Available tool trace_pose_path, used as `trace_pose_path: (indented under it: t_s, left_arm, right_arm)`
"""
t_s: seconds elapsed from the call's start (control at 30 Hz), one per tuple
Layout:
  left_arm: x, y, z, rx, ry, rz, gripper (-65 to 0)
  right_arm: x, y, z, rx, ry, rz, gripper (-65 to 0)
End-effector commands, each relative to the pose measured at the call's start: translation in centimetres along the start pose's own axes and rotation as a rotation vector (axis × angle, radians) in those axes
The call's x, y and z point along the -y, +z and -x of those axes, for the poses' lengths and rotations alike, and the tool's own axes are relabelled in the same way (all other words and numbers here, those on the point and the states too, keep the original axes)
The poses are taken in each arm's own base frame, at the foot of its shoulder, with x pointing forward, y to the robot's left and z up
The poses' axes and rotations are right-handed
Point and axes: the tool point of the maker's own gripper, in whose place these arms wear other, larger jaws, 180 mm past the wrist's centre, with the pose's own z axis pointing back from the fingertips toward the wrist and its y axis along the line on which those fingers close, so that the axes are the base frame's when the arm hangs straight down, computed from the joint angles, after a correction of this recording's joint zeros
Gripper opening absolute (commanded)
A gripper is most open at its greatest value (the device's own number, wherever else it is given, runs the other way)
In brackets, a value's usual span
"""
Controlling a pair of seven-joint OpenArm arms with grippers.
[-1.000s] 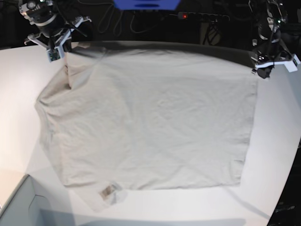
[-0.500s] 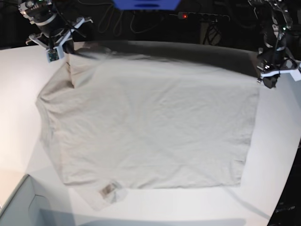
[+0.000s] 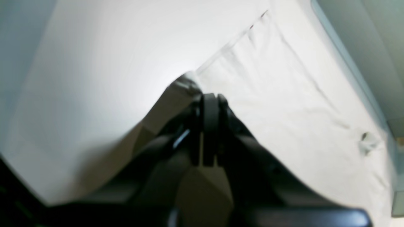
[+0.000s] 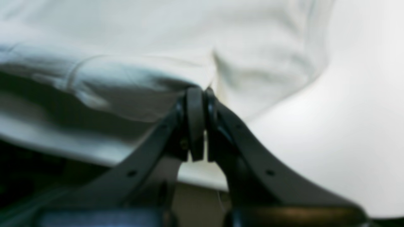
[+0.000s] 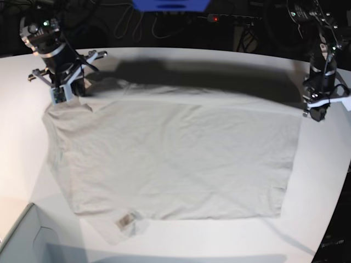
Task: Layout the t-shirt on the table in an organized manner, then fold the t-shirt properly
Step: 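Fold the held shirt edge with both grippers over toward the hem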
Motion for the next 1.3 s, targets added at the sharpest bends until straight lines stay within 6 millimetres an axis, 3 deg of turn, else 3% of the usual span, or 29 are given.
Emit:
trace_pose_path:
  t_s: [0.0, 0.23, 0.47, 0.63, 0.9, 1.17, 1.27]
  left_arm:
    - [1.4, -0.5, -2.2, 0.06, -0.02, 0.043, -64.9]
    - [3.5, -3.2, -4.1, 0.081, -0.034, 0.094, -64.9]
    - [5.7, -6.4, -3.0, 0.029, -0.041, 0.137, -64.9]
    - [5.6, -8.3, -2.5, 0.008, -0.002, 0.119, -64.9]
    - [4.6, -10.6, -1.9, -0.032, 0.021, 0.082, -64.8]
    - [5.0, -11.6, -2.0, -0.036, 0.043, 0.079, -64.9]
    - [5.0, -11.6, -2.0, -0.037, 0.043, 0.08, -64.7]
  right_arm:
    - [0.3, 0.0, -1.7, 0.059, 0.007, 0.004, -65.0]
    - [2.8, -3.3, -5.8, 0.141, 0.037, 0.014, -65.0]
    - [5.8, -7.7, -5.7, 0.097, 0.036, -0.006, -65.0]
    - [7.1, -9.5, -6.0, 0.079, 0.025, -0.014, -65.0]
    - [7.2, -11.6, -7.6, 0.092, -0.015, -0.04, -65.0]
    - [7.2, -13.5, -8.4, 0.068, -0.017, -0.051, -65.0]
    - [6.2, -14.0, -9.1, 0.056, 0.041, -0.065, -65.0]
